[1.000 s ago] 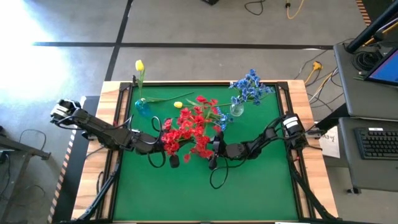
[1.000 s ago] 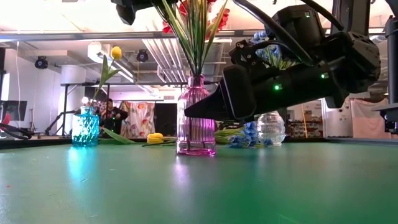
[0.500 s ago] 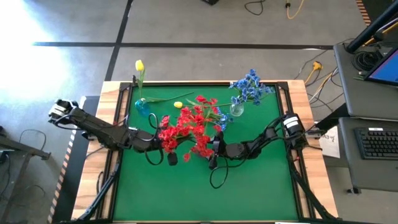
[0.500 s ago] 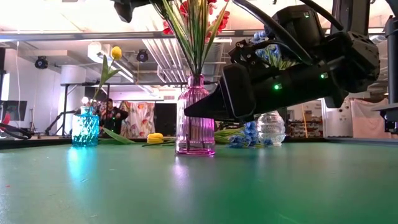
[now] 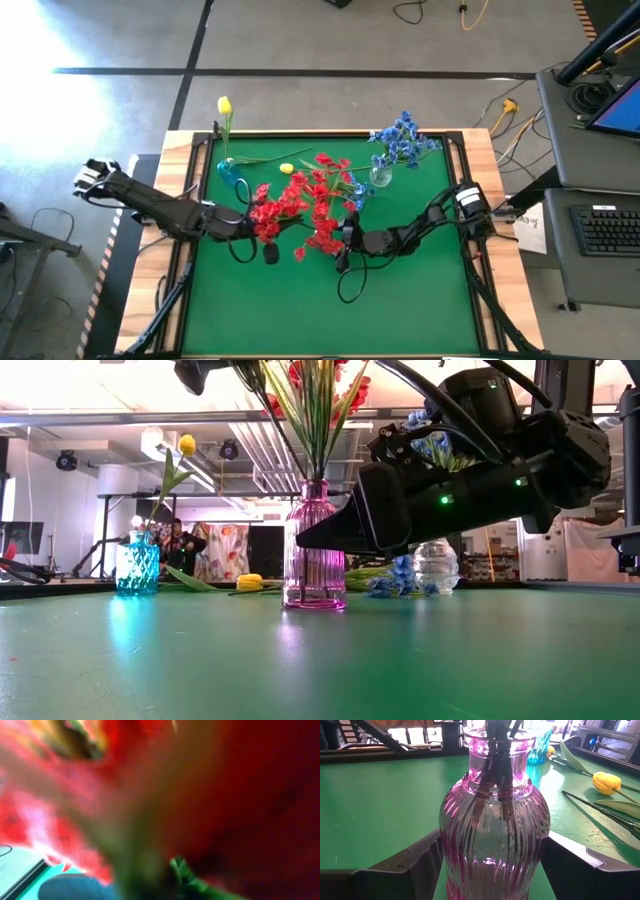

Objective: Sort flowers into vase by color
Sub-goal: Put the red flowers into the purple vase

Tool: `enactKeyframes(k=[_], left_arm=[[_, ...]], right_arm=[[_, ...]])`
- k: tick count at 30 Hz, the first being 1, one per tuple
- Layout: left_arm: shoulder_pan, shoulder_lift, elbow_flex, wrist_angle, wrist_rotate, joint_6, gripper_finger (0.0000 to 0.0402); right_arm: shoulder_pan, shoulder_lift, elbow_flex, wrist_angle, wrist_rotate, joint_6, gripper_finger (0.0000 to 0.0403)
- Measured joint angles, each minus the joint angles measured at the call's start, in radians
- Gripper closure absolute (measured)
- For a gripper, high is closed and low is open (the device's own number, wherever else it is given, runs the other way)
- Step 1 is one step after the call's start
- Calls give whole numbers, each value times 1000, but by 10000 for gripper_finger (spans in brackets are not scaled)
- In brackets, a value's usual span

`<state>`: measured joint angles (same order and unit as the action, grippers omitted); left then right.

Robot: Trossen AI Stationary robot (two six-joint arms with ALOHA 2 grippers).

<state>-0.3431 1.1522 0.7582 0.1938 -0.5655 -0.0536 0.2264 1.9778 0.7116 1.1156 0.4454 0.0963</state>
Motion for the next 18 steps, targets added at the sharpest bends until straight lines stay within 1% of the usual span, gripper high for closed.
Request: enactKeyframes(k=[8,18], left_arm=[[0,37,0,59,0,6,401],[8,42,0,93,3,19,401]], right_arm=[[0,0,0,-2,1,8,119],[0,0,0,-2,0,8,119]])
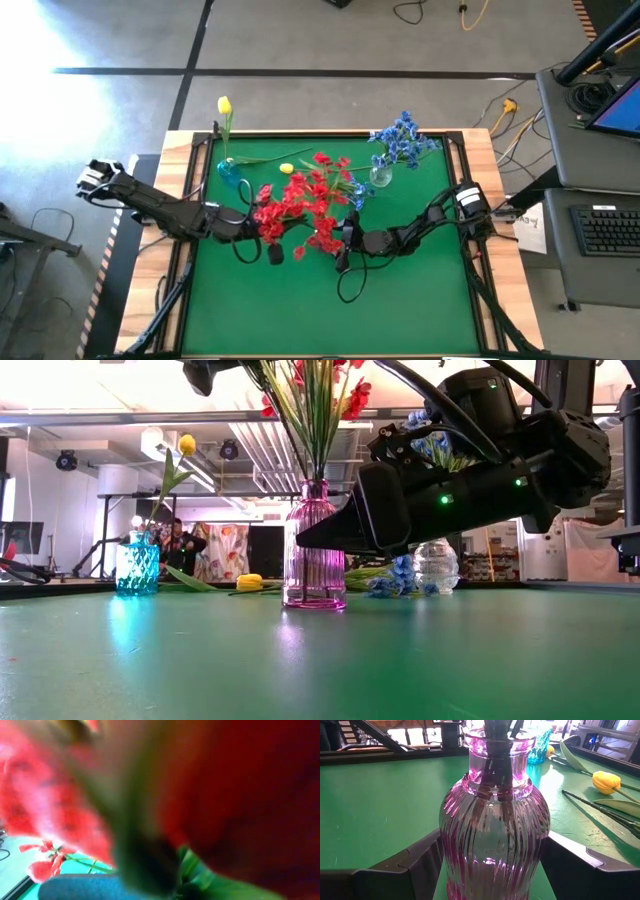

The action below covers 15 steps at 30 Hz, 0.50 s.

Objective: Sort flowers into vase by color
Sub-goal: Put the red flowers into the purple vase

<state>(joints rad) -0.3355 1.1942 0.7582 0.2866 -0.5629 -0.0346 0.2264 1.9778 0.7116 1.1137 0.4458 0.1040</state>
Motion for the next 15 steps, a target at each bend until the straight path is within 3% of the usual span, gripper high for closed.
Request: enactKeyframes(k=[15], left_arm=[[4,41,0,55,-1,-3,401]], right_arm=[[0,0,0,-1,-1,-10,119]])
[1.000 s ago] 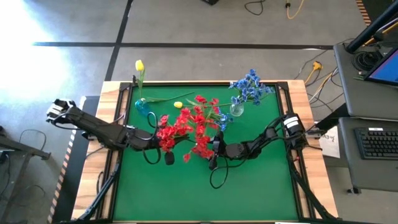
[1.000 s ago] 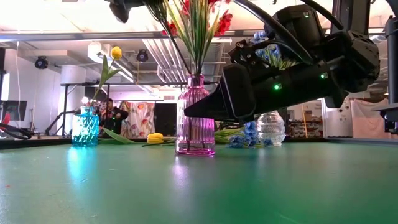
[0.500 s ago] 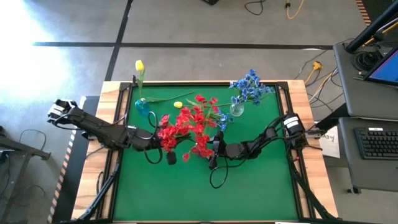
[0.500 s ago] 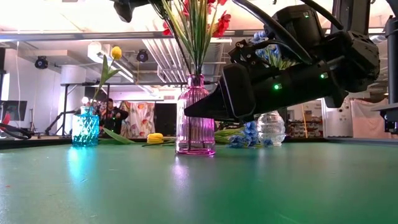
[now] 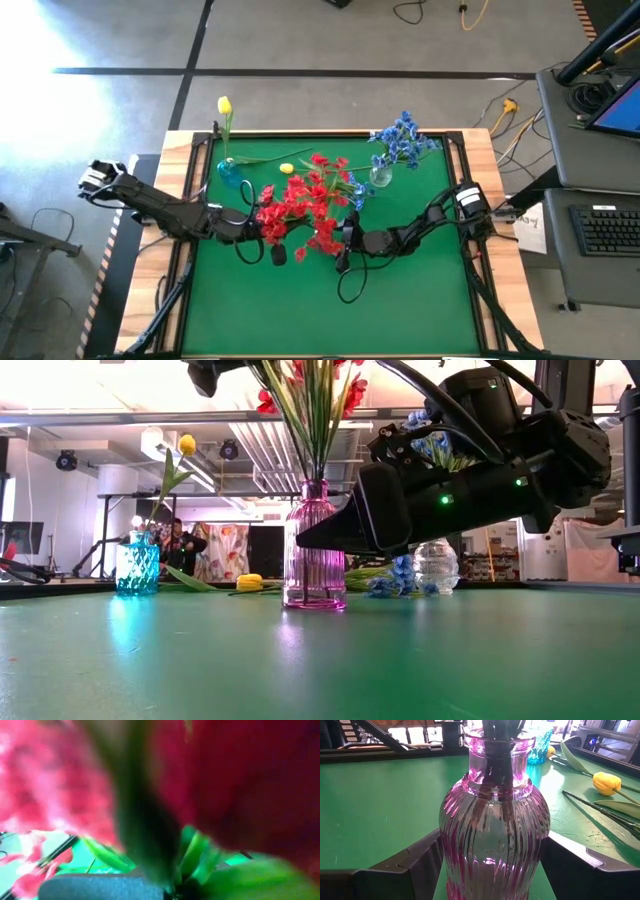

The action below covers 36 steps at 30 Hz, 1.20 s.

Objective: Sort flowers into vase by color
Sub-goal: Put the red flowers into the purple vase

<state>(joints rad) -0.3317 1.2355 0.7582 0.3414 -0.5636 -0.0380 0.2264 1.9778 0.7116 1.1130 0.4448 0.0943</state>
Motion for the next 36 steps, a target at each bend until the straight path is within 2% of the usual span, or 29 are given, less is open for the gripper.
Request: enactKeyframes(k=[14,20,36], left_arm=[[0,130,97,-28,-15,40,401],[0,143,96,-84,-78,26,401],[5,189,96,-80,-81,-13,401]], right_arm=[[0,0,0,0,0,-1,119],[0,0,0,0,0,-1,119],[0,0,0,0,0,-5,119]])
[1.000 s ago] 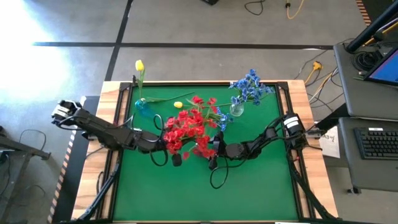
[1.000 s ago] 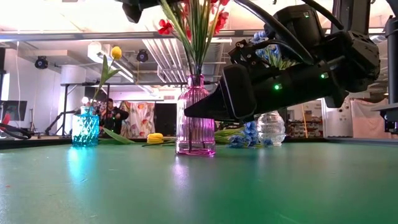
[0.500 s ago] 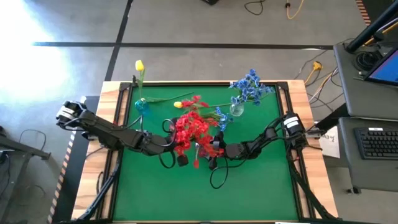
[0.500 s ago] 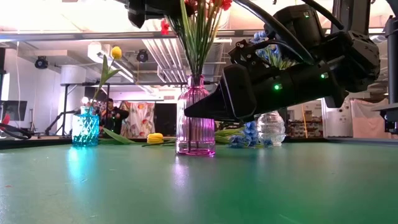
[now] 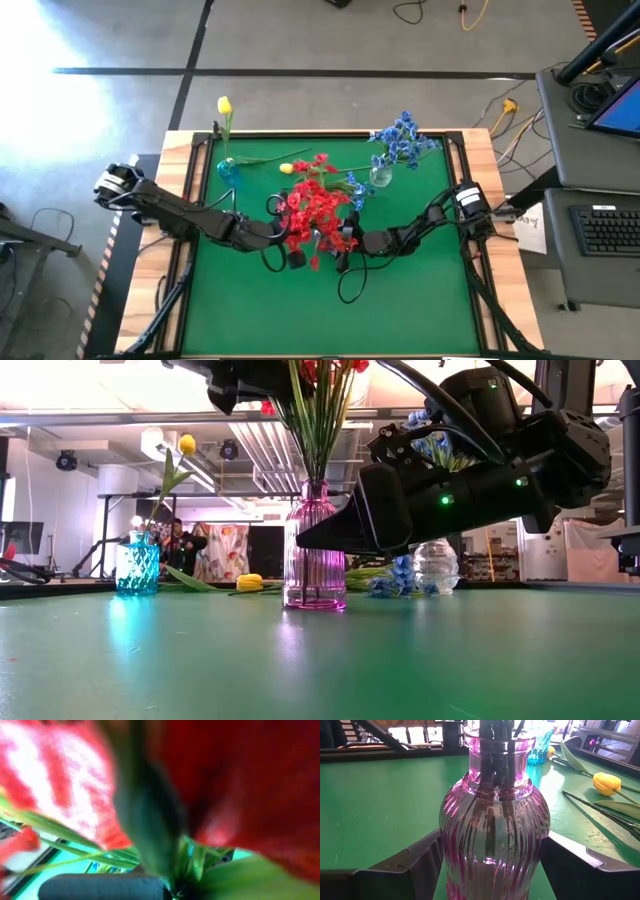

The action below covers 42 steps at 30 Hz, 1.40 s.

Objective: Sort flowers into vase by color
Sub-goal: Put the red flowers into the purple vase

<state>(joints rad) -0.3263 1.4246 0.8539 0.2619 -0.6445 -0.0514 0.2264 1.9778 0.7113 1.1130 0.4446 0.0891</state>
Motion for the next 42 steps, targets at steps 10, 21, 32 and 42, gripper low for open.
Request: enactKeyframes(k=[10,21,32,42], left_arm=[[9,51,0,33,-1,-14,401],[3,16,0,18,-21,-37,357],[-22,-8,0,-1,-26,-37,198],[-47,-83,0,-124,-26,-73,123]], right_arm=[[0,0,0,0,0,0,119],[0,0,0,0,0,0,119],[0,0,0,0,1,4,119],[0,0,0,0,3,6,119]])
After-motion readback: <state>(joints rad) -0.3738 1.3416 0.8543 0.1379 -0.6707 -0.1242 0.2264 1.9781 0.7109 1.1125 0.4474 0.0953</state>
